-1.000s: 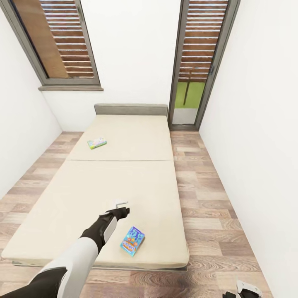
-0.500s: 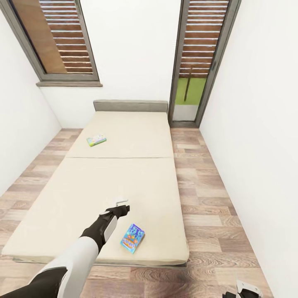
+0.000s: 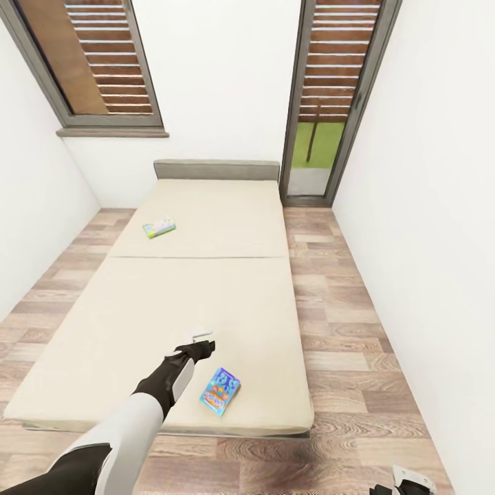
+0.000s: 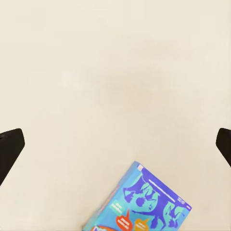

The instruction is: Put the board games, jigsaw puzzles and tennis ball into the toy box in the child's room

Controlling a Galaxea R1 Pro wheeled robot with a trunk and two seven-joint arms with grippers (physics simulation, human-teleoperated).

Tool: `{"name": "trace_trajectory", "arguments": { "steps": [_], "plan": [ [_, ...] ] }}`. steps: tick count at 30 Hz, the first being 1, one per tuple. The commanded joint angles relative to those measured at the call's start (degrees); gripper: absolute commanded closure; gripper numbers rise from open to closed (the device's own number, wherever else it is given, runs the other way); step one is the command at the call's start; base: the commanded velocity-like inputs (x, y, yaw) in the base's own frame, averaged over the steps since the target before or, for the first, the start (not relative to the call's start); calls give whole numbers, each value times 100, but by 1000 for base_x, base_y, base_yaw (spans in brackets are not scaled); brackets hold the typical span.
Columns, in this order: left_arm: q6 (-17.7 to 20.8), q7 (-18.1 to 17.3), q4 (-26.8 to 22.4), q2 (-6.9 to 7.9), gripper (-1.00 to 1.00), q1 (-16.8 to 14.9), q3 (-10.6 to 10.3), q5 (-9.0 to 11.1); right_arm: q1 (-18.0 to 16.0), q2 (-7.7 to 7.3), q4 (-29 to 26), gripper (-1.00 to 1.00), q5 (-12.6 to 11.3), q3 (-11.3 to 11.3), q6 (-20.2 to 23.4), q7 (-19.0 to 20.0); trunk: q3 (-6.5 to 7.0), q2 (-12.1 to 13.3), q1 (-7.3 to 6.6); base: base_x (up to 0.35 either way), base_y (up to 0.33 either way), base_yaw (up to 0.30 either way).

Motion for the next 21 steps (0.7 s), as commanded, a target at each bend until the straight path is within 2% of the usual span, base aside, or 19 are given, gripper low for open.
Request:
{"name": "trace_trajectory", "arguments": {
  "steps": [1, 21],
  "plan": [
    [34, 13, -12, -6, -100, -1, 15, 8, -1, -1, -11, -100, -61, 5, 22, -37, -16, -7, 1, 0, 0, 0],
    [36, 12, -12, -29, -100, -1, 6, 7, -1, -1, -11, -100, -61, 5, 22, -36, -204, -7, 1, 0, 0, 0]
  ]
}}
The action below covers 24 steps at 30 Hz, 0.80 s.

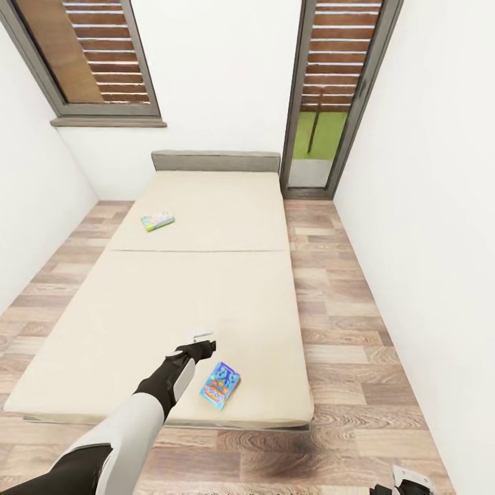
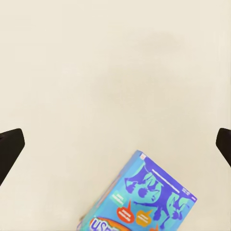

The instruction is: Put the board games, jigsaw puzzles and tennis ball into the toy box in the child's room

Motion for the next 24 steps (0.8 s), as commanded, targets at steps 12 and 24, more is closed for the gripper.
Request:
{"name": "trace_trajectory", "arguments": {
  "steps": [12, 24],
  "plan": [
    [64, 18, -59, -60, -100, -1, 0, 3, -1, -1, -11, -100, -61, 5, 21, -38, -119, -7, 1, 0, 0, 0],
    [78, 217, -212, -60, -100, -1, -10, -8, -1, 0, -11, -100, -61, 5, 21, -41, -232, -7, 1, 0, 0, 0]
  ]
}}
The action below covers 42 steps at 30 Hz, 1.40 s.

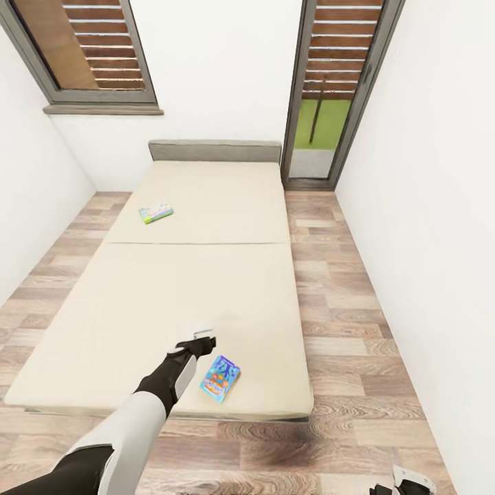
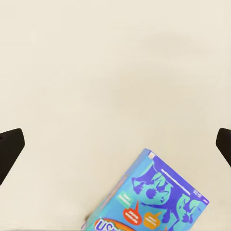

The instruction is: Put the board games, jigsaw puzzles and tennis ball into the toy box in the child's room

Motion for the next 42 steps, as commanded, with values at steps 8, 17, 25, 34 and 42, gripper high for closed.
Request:
{"name": "trace_trajectory", "arguments": {
  "steps": [8, 17, 25, 34, 42],
  "plan": [
    [28, 124, -14, -5, -100, -1, 14, -10, 0, -1, -11, -100, -61, 5, 17, -37, -81, -7, 1, 0, 0, 0],
    [8, 145, 31, -5, -100, -1, -232, -151, 0, -1, -11, -100, -61, 1, 16, -36, -166, -7, 1, 0, 0, 0],
    [-191, 161, 52, -5, -100, -1, -795, -254, 0, -1, -11, -100, -61, -3, 16, -37, -241, -7, 1, 0, 0, -48],
    [-251, 158, 55, -5, -100, -1, -875, -261, 0, -1, -11, -100, -61, -2, 15, -37, -326, -7, 1, 0, 0, -81],
    [-319, 95, 51, -5, -100, -1, -881, -253, 0, -1, -11, -100, -61, -1, 15, -37, -401, -7, 1, 0, 0, -89]
  ]
}}
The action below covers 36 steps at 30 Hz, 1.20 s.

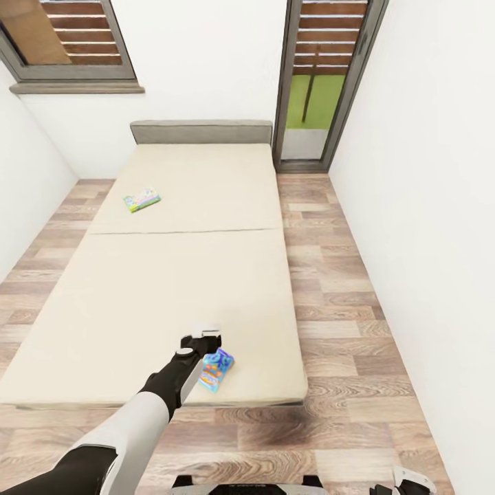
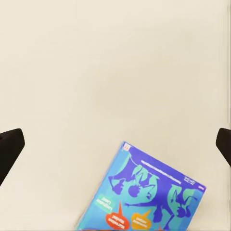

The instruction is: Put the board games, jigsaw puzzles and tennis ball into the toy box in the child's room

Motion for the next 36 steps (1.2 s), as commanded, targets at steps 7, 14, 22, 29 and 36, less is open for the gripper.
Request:
{"name": "trace_trajectory", "arguments": {
  "steps": [7, 14, 22, 29, 36],
  "plan": [
    [-404, 7, -3, -1, -100, 0, -13, -6, -1, -1, -11, -100, -60, 8, 22, -37, -71, -6, 1, 0, 0, -90],
    [-494, 5, 0, -1, -100, 0, -14, -6, -1, -1, -11, -100, -67, 8, 22, -31, -108, -6, 1, 0, 0, -43],
    [-506, 5, 1, -1, -100, 0, -11, -1, -99, -27, -60, -100, -81, -32, 67, -27, -114, -6, 1, 0, 0, -5],
    [-503, 30, 1, -1, -100, 0, 23, 18, -709, -11, -163, -100, -67, -22, 332, -35, -114, -6, 1, 0, 0, 0],
    [-464, 71, 1, -1, -100, 0, 66, 43, -1067, -3, -216, -100, -67, -17, 583, -139, -114, -6, 1, 0, 0, 0]
  ]
}}
